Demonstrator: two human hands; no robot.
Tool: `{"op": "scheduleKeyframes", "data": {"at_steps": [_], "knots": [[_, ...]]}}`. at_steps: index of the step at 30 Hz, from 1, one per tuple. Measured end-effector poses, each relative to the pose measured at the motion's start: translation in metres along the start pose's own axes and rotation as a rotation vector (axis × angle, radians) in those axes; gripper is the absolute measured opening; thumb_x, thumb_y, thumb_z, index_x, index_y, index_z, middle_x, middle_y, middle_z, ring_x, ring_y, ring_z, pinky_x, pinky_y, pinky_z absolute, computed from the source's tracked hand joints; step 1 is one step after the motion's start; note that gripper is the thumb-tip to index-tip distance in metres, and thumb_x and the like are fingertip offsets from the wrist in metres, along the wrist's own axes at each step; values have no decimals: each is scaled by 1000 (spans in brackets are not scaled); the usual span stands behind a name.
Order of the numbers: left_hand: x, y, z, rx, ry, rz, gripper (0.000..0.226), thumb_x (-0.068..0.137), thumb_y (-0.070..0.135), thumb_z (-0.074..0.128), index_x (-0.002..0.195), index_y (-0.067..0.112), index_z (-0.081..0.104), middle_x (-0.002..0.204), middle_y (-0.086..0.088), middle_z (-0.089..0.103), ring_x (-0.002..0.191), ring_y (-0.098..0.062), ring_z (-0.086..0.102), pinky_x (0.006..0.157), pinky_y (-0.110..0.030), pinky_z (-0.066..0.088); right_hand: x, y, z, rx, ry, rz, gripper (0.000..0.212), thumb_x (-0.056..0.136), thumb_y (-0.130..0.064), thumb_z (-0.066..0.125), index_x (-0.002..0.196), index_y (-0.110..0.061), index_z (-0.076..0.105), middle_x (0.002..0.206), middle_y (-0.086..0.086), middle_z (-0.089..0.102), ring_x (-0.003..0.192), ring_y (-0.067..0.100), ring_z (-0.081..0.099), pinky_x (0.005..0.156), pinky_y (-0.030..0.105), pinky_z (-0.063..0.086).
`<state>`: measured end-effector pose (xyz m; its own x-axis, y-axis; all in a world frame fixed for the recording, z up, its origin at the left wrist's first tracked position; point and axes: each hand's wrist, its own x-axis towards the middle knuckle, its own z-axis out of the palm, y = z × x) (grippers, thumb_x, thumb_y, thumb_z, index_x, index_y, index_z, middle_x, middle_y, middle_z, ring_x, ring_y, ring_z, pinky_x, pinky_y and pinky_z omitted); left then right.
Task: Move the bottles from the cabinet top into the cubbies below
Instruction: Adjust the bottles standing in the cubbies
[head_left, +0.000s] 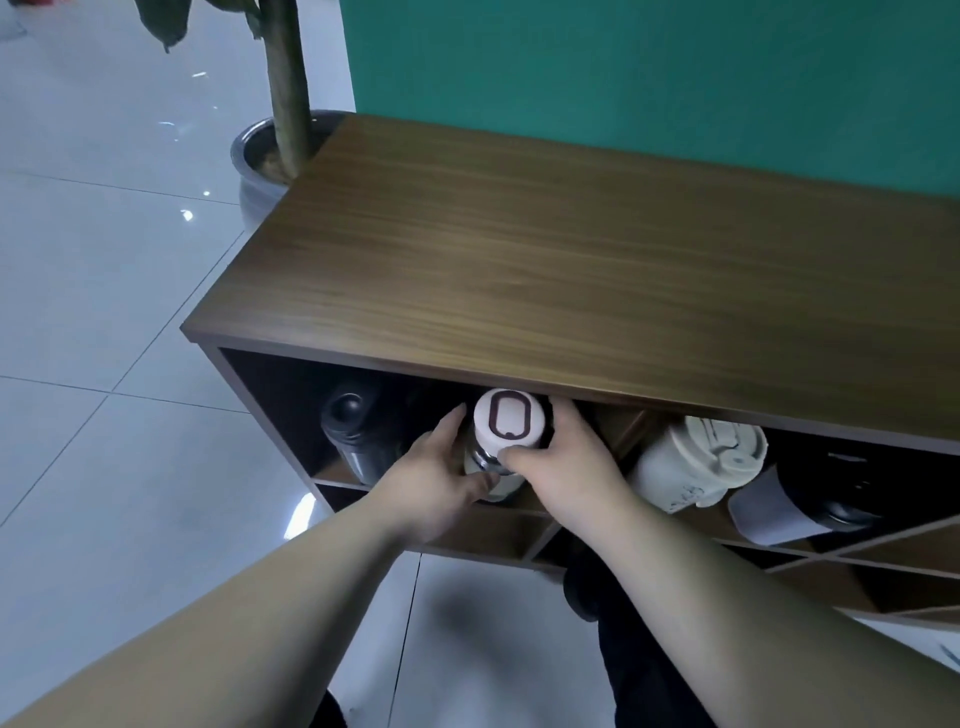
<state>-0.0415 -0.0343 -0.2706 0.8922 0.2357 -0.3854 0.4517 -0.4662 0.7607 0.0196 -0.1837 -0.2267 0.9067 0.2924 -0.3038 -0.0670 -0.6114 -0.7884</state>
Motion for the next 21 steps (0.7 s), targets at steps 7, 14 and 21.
{"op": "scheduleKeyframes", "data": {"at_steps": [7,14,21], "knots": [[6,-3,-1,-38,1,42,81,81,62,71,153,46,35,145,12,62,130,-12,62,111,-40,50,3,-4,9,44,7,-21,41,77,-5,70,84,-43,57,94,-21,69,93,-1,64,87,27,50],[5,0,3,-26,1,102,60,93,48,69,148,43,43,127,11,70,116,-12,68,101,-37,54,0,-3,10,38,-6,-33,38,81,-13,69,86,-47,55,94,-23,68,89,-8,63,80,22,49],[-2,7,2,-18,-12,43,70,85,60,65,148,43,39,133,9,68,119,-15,67,104,-44,54,1,-3,7,-3,2,-36,40,77,-16,73,94,-48,55,102,-24,67,105,7,65,92,28,49]]}}
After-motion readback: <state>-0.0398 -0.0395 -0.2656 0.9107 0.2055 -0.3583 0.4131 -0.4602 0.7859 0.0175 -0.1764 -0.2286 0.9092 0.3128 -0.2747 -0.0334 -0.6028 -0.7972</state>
